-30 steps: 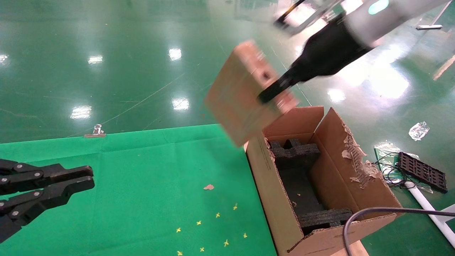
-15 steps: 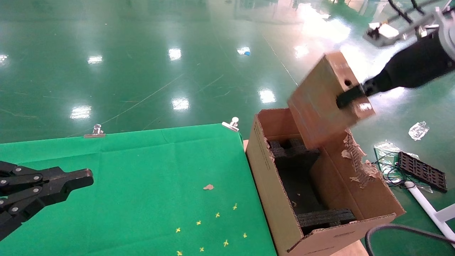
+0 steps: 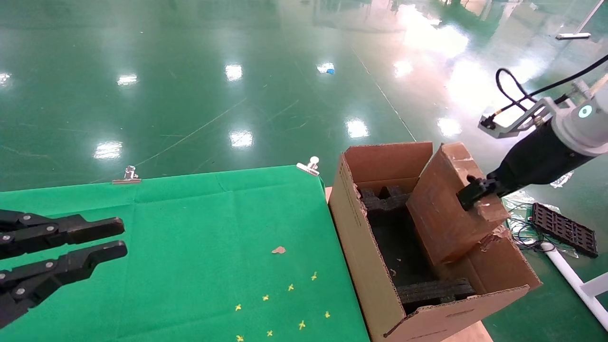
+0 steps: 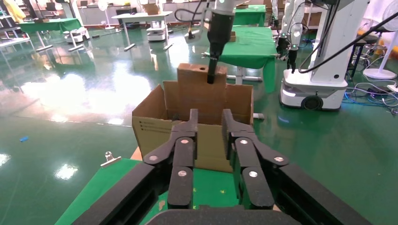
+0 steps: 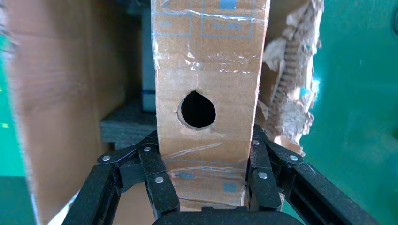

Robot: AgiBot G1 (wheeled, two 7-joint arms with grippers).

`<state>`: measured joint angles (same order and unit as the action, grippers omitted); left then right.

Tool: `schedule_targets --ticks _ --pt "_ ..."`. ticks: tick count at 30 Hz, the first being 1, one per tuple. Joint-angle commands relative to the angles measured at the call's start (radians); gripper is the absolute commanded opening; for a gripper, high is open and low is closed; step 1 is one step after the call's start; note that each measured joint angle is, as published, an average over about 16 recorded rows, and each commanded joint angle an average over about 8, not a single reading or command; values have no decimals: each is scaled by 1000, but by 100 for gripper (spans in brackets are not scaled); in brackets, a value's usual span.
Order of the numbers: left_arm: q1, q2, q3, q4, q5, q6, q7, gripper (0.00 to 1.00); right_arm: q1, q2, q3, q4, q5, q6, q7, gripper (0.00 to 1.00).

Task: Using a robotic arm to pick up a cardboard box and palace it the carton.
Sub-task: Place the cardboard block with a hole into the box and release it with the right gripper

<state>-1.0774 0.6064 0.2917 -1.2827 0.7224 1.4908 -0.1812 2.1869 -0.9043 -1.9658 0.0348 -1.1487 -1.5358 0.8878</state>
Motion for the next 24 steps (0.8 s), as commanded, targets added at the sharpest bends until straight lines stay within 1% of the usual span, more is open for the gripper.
schedule_targets --ticks 1,6,10,17,24 --pt "0 0 0 0 0 0 0 100 -17 -3 -5 -7 -6 5 8 0" --pt "0 0 0 0 0 0 0 100 -51 -8 -16 -24 -22 44 23 0" --pt "0 0 1 0 0 0 0 100 -80 -12 -19 -34 -27 91 33 0" --pt "0 0 1 0 -1 0 1 100 -153 -18 -15 -41 -20 204 48 0" --pt "0 -1 2 0 -1 -1 1 100 -258 -21 -3 -44 -4 324 74 0"
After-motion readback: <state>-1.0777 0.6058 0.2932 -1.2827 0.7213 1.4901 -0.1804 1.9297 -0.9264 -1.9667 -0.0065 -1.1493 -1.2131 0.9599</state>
